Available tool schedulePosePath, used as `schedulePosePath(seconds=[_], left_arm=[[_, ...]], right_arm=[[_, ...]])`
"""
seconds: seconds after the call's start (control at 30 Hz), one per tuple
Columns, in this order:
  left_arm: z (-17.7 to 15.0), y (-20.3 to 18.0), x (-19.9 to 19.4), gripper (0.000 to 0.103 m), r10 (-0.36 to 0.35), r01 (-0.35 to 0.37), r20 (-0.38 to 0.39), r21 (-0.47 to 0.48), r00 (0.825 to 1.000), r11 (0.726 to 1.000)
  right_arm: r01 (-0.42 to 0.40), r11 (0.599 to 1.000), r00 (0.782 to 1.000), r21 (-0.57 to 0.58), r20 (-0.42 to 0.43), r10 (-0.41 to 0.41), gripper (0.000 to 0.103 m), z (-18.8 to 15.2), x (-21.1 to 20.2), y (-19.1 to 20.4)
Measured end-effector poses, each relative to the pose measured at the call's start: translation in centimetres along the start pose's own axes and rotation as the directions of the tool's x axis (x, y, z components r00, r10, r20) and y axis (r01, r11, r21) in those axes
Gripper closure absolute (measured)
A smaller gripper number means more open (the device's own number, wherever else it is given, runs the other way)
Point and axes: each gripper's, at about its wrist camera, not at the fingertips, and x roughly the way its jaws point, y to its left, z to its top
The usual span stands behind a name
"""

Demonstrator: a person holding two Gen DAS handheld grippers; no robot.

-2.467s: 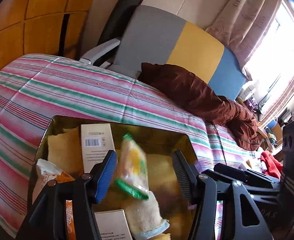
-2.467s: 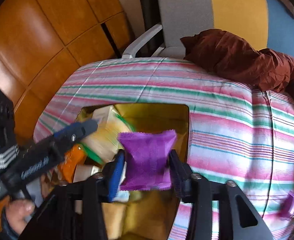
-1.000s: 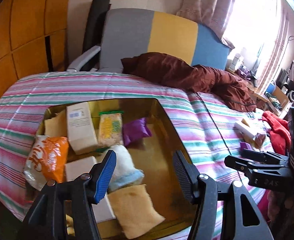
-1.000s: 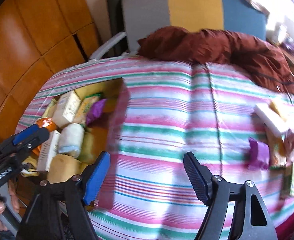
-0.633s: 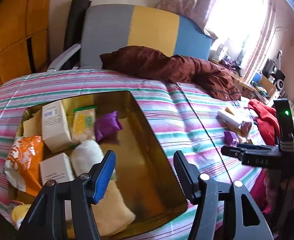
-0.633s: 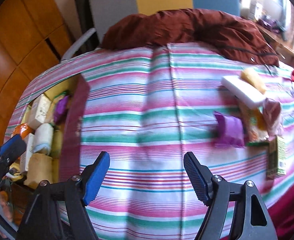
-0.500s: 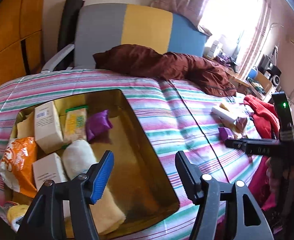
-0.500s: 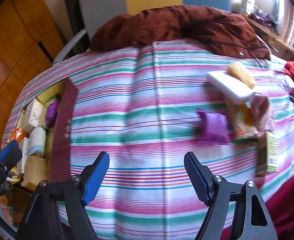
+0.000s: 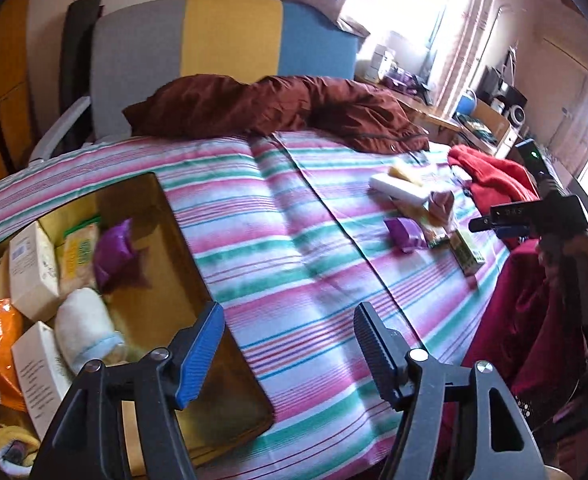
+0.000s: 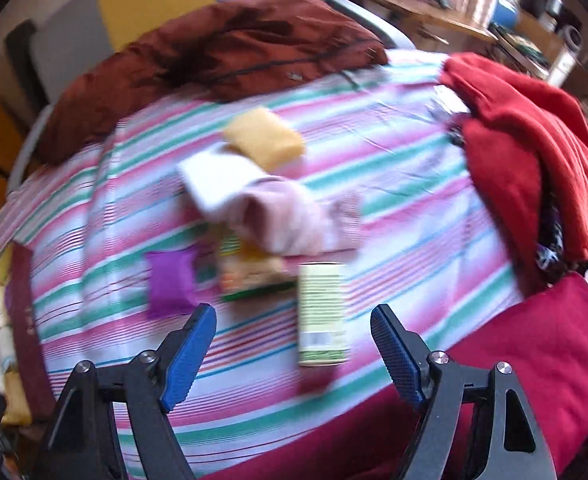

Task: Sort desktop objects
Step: 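Move both open tools back toward the pile of items, then grasp the green-labelled small box with the right tool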

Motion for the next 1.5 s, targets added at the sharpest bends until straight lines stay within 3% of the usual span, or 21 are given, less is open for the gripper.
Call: schedulePosePath(seconds=[0.07,0.5,0.77,0.97,1.23,1.5], left_arm=[[0.0,-0.5,0.3,0.035,-0.012,0.012,-0.009,0.008,1.000,1.000],[1.3,-3.6,2.9,0.033,-0.058,0.061,-0.055,0.046,0.997,0.997],[2.4,-6.1,6.2,0.033,-0.112,0.119,-0.120,0.053,0.986,0.991],[3.3,-7.7,8.7,0.033,-0.117,0.126,-0.151,0.057,0.982,0.990],[4.9,-9.7,12.5,0.033,-0.128,0.140,-0.208,0.044,0.970,0.989],[6.1,-11.8,15.2,0.034,-0.119,0.137,-0.211,0.075,0.970,0.988]], right_arm=[[0.023,1.000,0.999,0.007,-0.028,-0.023,0.025,0.4,1.0,-0.9],[0.062,0.997,0.991,-0.043,-0.116,-0.066,0.070,0.3,5.1,-0.3],[0.046,0.999,0.986,-0.023,-0.161,-0.049,0.070,-0.1,5.9,-0.7],[0.062,0.996,0.992,-0.069,-0.107,-0.069,0.073,-0.3,4.8,0.3],[0.067,0.997,0.996,-0.039,-0.052,-0.069,0.073,-0.7,3.2,0.2],[0.043,0.998,0.998,-0.047,-0.037,-0.044,0.073,-0.1,2.7,-0.3]])
